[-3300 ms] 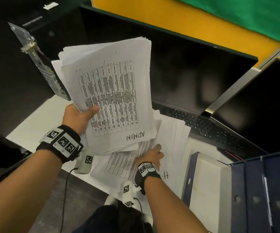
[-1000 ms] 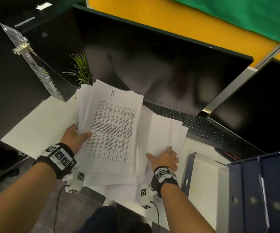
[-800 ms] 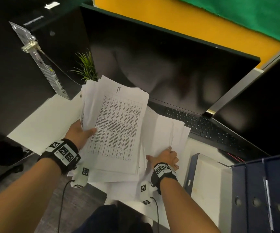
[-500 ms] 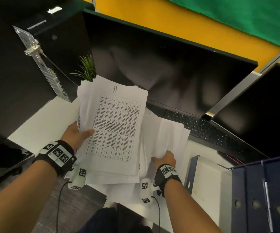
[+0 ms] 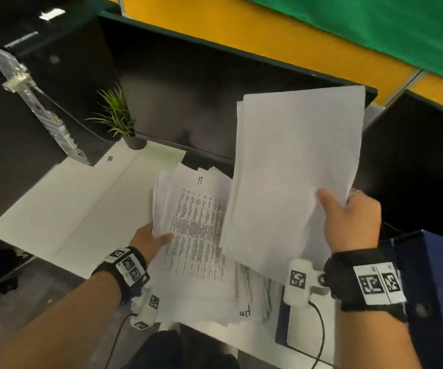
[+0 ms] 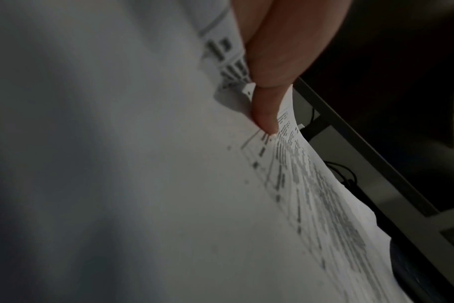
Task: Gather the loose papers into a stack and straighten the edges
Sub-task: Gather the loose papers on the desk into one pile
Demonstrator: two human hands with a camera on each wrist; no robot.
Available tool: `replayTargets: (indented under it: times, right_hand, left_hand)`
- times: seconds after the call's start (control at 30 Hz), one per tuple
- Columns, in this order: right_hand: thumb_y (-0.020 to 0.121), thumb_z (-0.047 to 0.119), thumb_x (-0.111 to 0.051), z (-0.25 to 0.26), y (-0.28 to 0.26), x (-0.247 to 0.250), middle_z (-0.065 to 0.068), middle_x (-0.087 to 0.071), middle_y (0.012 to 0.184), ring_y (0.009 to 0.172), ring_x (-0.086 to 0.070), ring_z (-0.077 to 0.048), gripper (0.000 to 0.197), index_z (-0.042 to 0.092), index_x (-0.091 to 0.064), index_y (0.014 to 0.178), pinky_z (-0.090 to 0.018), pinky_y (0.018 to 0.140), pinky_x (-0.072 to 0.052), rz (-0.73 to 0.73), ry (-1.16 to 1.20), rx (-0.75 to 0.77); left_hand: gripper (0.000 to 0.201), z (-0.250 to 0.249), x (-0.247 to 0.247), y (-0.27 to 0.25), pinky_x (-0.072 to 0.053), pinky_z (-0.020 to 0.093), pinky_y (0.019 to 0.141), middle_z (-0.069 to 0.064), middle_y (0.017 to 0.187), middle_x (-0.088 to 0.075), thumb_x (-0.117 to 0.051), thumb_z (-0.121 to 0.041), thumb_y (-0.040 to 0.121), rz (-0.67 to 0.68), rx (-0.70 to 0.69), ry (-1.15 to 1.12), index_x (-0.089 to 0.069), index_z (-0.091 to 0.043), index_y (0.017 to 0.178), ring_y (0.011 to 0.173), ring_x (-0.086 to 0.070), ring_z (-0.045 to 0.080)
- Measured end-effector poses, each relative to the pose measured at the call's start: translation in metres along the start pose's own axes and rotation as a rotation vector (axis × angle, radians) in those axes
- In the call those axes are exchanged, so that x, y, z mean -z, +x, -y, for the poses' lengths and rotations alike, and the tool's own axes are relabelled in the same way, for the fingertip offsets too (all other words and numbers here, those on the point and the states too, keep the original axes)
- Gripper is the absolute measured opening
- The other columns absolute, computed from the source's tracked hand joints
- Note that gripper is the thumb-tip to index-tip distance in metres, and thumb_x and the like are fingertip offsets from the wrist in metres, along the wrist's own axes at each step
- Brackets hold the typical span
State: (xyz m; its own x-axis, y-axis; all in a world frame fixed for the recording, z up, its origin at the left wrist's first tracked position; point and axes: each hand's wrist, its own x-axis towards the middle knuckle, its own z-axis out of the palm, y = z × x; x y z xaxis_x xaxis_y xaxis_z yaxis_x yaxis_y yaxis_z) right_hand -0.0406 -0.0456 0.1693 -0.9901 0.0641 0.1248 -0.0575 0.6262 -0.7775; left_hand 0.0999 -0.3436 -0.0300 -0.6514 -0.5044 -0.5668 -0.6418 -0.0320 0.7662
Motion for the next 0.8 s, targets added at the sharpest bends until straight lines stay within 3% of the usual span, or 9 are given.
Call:
replayTargets:
  times: [0.07,0.13,0.23,0.3,0.4,0.47,0.57,0.7,0.8]
  right_hand:
    - [0.088,0.016,-0.069,-0.002,-0.002,-0.013,0.000,-0.060,0.090,0.083,-0.057,-0.014,0.018,0.003,-0.066,0.100,-0.007,0.058,-0.041,0.068,0.080,-0.080]
    - [0.087,0.016,-0.070,-0.017,-0.007,-0.043,-0.001,-0.060,0.089,0.082,-0.058,-0.014,0.021,0.001,-0.067,0.102,0.000,0.048,-0.036,0.171,0.094,-0.186]
    - [0.083,0.014,-0.074,-0.059,-0.017,-0.100,-0.001,-0.067,0.095,0.089,-0.065,-0.018,0.027,0.007,-0.067,0.109,-0.017,0.072,-0.047,0.324,0.061,-0.324]
    - [0.085,0.008,-0.069,-0.086,-0.028,-0.133,-0.008,-0.067,0.118,0.102,-0.064,-0.023,0.038,0.011,-0.059,0.122,-0.026,0.087,-0.048,0.390,0.055,-0.414]
    - [0.095,0.002,-0.051,-0.100,-0.044,-0.158,-0.013,-0.051,0.141,0.126,-0.051,-0.029,0.045,0.010,-0.046,0.139,-0.025,0.104,-0.036,0.438,-0.109,-0.397]
    - [0.097,-0.001,-0.042,-0.094,-0.056,-0.172,-0.013,-0.048,0.144,0.131,-0.046,-0.028,0.048,0.008,-0.040,0.145,-0.020,0.106,-0.031,0.497,-0.133,-0.342]
    - [0.099,-0.001,-0.039,-0.088,-0.066,-0.190,-0.010,-0.045,0.146,0.136,-0.042,-0.024,0.046,0.005,-0.040,0.145,-0.011,0.105,-0.022,0.554,-0.102,-0.304]
    - [0.096,0.013,-0.052,-0.105,-0.059,-0.186,-0.011,-0.055,0.138,0.125,-0.053,-0.026,0.041,0.007,-0.052,0.136,-0.026,0.106,-0.037,0.388,-0.174,-0.332]
    - [0.095,0.027,-0.058,-0.113,-0.049,-0.176,-0.014,-0.047,0.142,0.129,-0.045,-0.031,0.053,0.006,-0.043,0.141,-0.038,0.107,-0.038,0.360,-0.286,-0.375]
  left_hand:
    - [0.036,0.001,-0.006,-0.001,-0.051,0.045,0.099,0.009,0.114,-0.070,-0.070,-0.022,0.091,-0.001,-0.012,0.030,-0.063,-0.010,0.124,0.104,-0.066,0.029]
    - [0.038,0.000,-0.007,0.000,-0.050,0.043,0.100,0.008,0.116,-0.069,-0.064,-0.023,0.093,0.012,0.018,0.048,-0.061,-0.009,0.128,0.104,-0.065,0.027]
    - [0.046,-0.007,-0.003,0.003,-0.049,0.046,0.102,0.012,0.125,-0.066,-0.057,-0.032,0.097,0.048,0.112,0.013,-0.057,-0.008,0.136,0.110,-0.064,0.032]
    - [0.060,-0.012,0.003,0.002,-0.043,0.042,0.108,0.016,0.142,-0.054,-0.047,-0.045,0.101,0.046,0.200,-0.102,-0.045,-0.004,0.146,0.126,-0.054,0.035]
    - [0.076,-0.017,0.002,0.000,-0.039,0.040,0.109,0.015,0.148,-0.048,-0.048,-0.059,0.096,0.105,0.253,-0.220,-0.041,-0.005,0.149,0.133,-0.049,0.033]
    - [0.069,-0.016,-0.003,-0.001,-0.045,0.038,0.104,0.014,0.141,-0.056,-0.061,-0.050,0.093,0.103,0.164,-0.044,-0.046,-0.006,0.145,0.124,-0.056,0.032]
    - [0.051,-0.013,-0.011,-0.002,-0.049,0.035,0.096,0.014,0.129,-0.064,-0.071,-0.022,0.091,0.005,0.036,0.180,-0.052,-0.006,0.136,0.114,-0.062,0.032]
    - [0.052,-0.009,0.010,-0.002,-0.049,0.038,0.097,0.012,0.124,-0.067,-0.074,-0.019,0.087,-0.023,-0.036,0.145,-0.055,-0.008,0.135,0.112,-0.064,0.033]
    - [0.050,-0.005,0.040,-0.004,-0.052,0.048,0.095,0.010,0.116,-0.069,-0.075,-0.020,0.085,-0.069,-0.068,0.030,-0.059,-0.014,0.132,0.106,-0.065,0.034]
